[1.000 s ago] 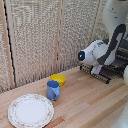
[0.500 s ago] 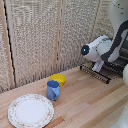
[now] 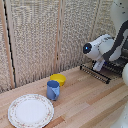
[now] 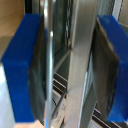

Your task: Kindly employ your clamp to softly take hold of the bread. Delicately rest it on the oven pan, verifying that it is even on the surface. Using your clamp and attentiveness, smoothly glide the pan into the oven and along the appropriate brackets, securing it in position.

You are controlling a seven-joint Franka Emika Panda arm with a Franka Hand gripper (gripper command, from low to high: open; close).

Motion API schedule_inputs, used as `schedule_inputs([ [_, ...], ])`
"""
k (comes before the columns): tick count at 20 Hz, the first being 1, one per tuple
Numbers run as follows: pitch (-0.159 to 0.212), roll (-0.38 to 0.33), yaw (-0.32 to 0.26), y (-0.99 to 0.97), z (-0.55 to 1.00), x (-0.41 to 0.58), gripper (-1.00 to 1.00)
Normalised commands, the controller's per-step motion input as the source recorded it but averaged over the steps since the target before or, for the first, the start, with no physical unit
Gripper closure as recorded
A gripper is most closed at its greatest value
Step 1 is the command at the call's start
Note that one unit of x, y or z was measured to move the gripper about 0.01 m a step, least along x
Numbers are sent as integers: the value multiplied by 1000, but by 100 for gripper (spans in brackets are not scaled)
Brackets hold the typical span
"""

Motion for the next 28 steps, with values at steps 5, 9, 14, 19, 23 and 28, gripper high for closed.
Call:
schedule_inputs([
  [5,0,31,0,-1000,318,-98,100],
  [9,1,2,0,-1000,200,-100,100],
  [14,7,-19,0,-977,87,-63,100],
  [19,36,-50,3,-353,7,35,-100],
  [23,0,9,22,0,179,9,-100],
  [28,-5,42,3,23,291,0,-100],
])
